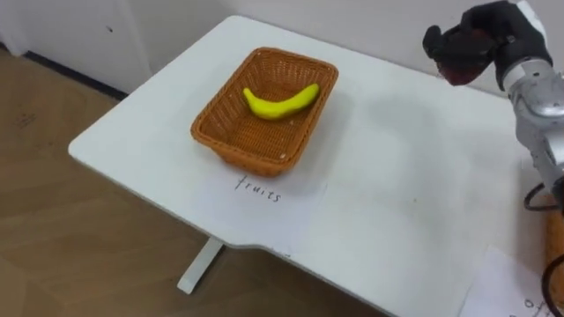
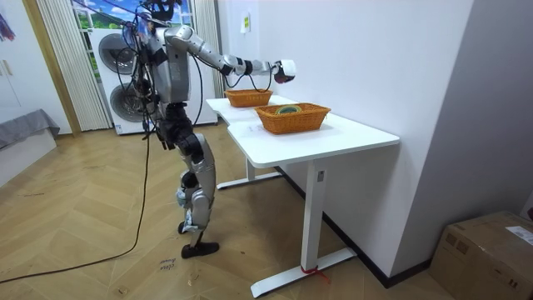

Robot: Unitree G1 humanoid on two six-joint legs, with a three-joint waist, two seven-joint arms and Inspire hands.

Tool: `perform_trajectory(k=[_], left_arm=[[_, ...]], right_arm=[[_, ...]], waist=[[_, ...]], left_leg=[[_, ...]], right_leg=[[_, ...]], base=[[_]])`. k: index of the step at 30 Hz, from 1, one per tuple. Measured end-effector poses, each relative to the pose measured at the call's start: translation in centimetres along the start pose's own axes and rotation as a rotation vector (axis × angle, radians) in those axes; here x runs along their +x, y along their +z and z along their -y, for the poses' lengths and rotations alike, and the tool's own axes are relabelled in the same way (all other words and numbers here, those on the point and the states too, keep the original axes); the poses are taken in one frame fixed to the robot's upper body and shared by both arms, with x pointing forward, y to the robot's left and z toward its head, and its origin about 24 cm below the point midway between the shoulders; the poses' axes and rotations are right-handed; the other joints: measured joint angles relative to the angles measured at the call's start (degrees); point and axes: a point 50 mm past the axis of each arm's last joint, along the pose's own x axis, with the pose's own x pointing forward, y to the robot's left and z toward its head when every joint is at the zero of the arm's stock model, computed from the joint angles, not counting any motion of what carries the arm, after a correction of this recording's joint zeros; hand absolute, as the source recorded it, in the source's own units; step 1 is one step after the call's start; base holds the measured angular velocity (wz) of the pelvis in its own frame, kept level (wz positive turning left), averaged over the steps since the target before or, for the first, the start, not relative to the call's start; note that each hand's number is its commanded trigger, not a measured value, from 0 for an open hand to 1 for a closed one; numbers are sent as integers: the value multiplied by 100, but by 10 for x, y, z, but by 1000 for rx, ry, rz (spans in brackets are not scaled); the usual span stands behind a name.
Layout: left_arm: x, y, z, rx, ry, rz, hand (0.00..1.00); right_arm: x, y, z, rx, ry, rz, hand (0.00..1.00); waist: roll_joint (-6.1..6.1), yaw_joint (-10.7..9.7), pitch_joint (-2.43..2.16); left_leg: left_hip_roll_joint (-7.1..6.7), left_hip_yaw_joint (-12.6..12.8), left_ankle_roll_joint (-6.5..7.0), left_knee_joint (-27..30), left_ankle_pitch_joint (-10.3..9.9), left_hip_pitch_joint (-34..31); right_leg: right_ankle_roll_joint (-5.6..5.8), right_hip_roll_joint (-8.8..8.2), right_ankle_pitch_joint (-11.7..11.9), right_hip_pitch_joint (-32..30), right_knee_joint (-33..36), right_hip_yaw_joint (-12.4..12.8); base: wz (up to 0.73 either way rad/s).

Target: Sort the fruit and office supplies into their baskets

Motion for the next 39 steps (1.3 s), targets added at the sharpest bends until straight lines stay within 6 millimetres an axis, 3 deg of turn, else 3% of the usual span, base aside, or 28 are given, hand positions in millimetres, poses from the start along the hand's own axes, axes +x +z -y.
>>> perform_trajectory(k=[3,8,13,20,24,30,32,39], left_arm=[[-2,-12,2,6,-13,-36,0],[-4,-19,3,-2,-11,-55,0],[-6,-23,-1,-24,-5,-57,0],[-12,-36,1,42,-32,-98,0],[-14,-39,1,41,-33,-110,0],[-18,-52,5,46,-41,-144,0],[-21,-60,8,47,-49,-168,0],[-24,-62,10,67,-52,-174,0]], right_arm=[[-3,-5,-3,1,15,-13,100],[-8,8,-13,4,61,63,100],[-14,6,-22,-8,93,79,100],[-15,16,-34,18,136,108,100],[-17,14,-44,23,185,95,100],[-18,17,-49,18,212,111,100],[-18,17,-49,18,211,112,100],[-18,17,-51,20,221,112,100]], waist=[[-18,4,0],[-80,1,-16],[-153,172,31],[-229,347,-11],[-230,434,-9],[-168,472,29],[-168,462,25],[-182,470,-2]], left_leg=[[-34,-58,16,-80,-29,280],[-80,-103,33,-123,-39,414],[-88,-146,41,-129,-89,527],[-162,-342,48,-163,-109,586],[-178,-443,50,-153,-114,581],[-216,-606,42,-117,-126,526],[-279,-697,40,-113,-121,524],[-298,-772,41,-108,-120,559]], right_leg=[[58,-14,-9,299,-112,-76],[103,-18,0,508,-201,-136],[127,6,9,663,-318,-214],[204,66,49,922,-504,-401],[213,79,55,984,-509,-450],[216,92,56,1081,-581,-631],[217,85,55,1110,-581,-691],[223,80,53,1191,-582,-756]], base=[[8],[6],[4],[14],[17],[14],[13],[8]])
